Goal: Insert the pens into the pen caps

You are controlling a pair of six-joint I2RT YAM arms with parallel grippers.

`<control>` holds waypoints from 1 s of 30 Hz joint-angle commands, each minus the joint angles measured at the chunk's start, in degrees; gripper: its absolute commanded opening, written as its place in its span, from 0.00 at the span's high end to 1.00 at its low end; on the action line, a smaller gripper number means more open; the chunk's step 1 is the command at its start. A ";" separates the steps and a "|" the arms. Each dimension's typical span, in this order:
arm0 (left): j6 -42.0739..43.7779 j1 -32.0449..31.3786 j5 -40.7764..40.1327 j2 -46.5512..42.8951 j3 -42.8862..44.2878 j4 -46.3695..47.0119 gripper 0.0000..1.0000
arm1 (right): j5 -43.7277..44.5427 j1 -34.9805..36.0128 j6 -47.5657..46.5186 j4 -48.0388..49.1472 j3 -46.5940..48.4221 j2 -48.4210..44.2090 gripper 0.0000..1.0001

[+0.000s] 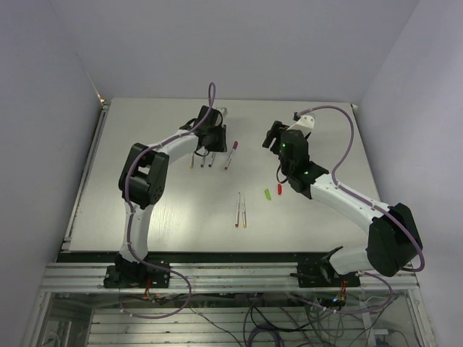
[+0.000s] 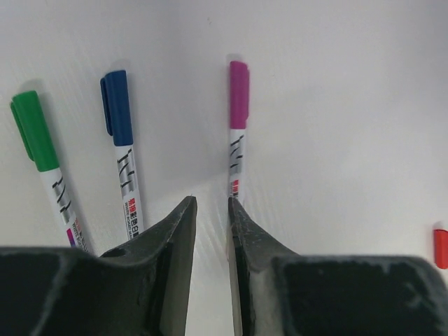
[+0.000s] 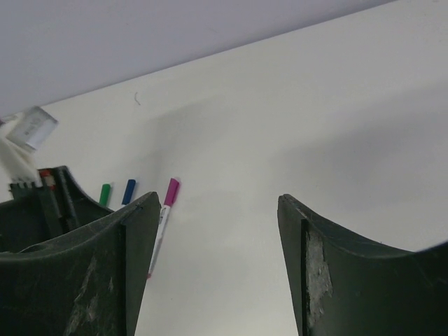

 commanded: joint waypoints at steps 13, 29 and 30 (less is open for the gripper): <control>8.70 -7.89 4.56 -18.84 -14.00 -11.53 0.67 | 6.82 -3.60 1.17 -5.20 -2.87 -2.39 0.33; 2.82 -18.72 1.76 -22.71 -22.79 -11.84 0.66 | 8.73 -4.58 5.34 -9.88 -9.76 -6.54 0.35; 2.65 -19.05 1.85 -22.65 -22.87 -11.49 0.62 | 8.56 -4.64 5.52 -9.76 -10.24 -6.88 0.35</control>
